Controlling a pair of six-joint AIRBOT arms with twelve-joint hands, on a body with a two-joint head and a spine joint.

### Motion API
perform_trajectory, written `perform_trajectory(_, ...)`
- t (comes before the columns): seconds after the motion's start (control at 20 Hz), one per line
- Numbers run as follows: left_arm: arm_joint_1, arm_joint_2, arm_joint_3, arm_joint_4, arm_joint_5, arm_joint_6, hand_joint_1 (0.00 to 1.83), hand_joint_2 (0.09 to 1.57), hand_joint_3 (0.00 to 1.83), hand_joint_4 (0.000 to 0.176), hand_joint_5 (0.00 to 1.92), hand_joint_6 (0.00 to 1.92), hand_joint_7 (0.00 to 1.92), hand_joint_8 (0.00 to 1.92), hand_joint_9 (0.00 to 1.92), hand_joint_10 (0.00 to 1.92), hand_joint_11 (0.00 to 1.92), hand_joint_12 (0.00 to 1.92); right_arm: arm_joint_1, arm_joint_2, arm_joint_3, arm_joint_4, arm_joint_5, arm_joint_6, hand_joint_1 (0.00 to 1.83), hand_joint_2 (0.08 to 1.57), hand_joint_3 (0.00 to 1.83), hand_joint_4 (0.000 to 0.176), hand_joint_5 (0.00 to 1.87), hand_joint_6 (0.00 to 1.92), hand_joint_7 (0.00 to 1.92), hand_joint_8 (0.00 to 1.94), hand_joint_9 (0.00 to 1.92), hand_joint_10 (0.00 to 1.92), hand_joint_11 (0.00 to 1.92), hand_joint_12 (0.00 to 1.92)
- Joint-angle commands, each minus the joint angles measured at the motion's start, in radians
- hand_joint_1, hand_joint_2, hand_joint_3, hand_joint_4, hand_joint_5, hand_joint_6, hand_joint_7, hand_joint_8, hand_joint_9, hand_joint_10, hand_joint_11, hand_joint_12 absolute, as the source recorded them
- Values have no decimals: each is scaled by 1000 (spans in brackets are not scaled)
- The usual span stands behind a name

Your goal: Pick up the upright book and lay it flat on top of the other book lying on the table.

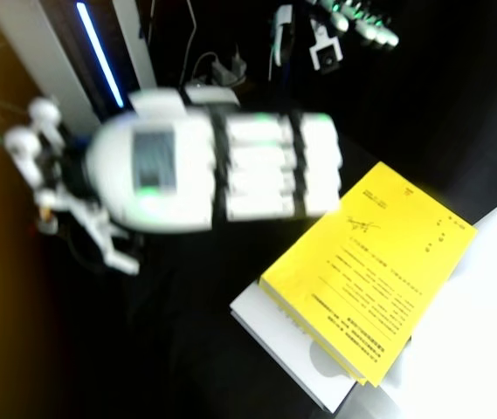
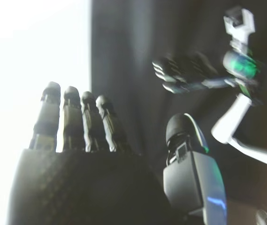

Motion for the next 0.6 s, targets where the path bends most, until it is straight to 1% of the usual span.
perform_trajectory(0.0,-1,12,-2,2,-129,0,503,1159,0,165,0,0,0,0,0,0,0,0,13,20,-8,73,125,12,167,1242,0,21,0,0,0,0,0,0,0,0)
perform_trajectory(0.05,2,16,-4,-1,-129,0,484,1152,0,174,0,0,0,0,0,0,0,0,13,45,-28,81,149,14,119,1235,0,24,0,0,0,0,0,0,0,0)
perform_trajectory(0.1,3,18,-4,-3,-129,0,480,1133,0,176,0,0,0,0,0,0,0,0,13,76,-51,85,160,14,75,1221,0,0,0,0,0,0,0,0,0,0)
perform_trajectory(0.2,5,28,-7,-5,-129,0,495,1116,0,175,0,0,0,0,0,0,0,0,13,137,-91,92,181,14,9,1223,0,0,0,0,0,0,0,0,0,0)
perform_trajectory(0.25,6,31,-7,-5,-130,0,515,1093,0,165,0,0,0,0,0,0,0,0,13,154,-101,94,185,14,142,1214,0,0,0,0,0,0,0,0,0,0)
perform_trajectory(0.3,9,37,-7,-7,-131,0,518,1054,0,134,0,0,0,0,0,0,0,0,13,177,-114,102,194,14,271,1189,0,0,0,0,0,0,0,0,0,0)
perform_trajectory(0.35,15,45,-8,-12,-131,0,508,1048,0,122,0,0,0,0,0,0,0,0,13,193,-121,112,202,14,316,1171,0,23,0,0,0,0,0,0,0,0)
perform_trajectory(0.4,19,50,-9,-15,-131,0,477,998,0,120,0,0,0,0,0,0,0,0,13,203,-125,119,211,13,270,1176,0,14,0,0,0,0,0,0,0,0)
perform_trajectory(0.45,23,58,-9,-16,-132,0,471,997,0,123,0,0,0,0,0,0,0,0,12,218,-129,130,223,13,214,1170,0,2,0,0,0,0,0,0,0,0)
perform_trajectory(0.5,24,64,-9,-17,-132,0,432,1024,3,127,0,0,0,0,0,0,0,0,9,228,-131,144,234,13,203,1185,0,0,0,0,0,0,0,0,0,0)
perform_trajectory(0.55,24,71,-10,-17,-132,0,422,1024,3,123,0,0,0,0,0,0,0,0,3,237,-133,168,246,13,159,1190,0,13,0,0,0,0,0,0,0,0)
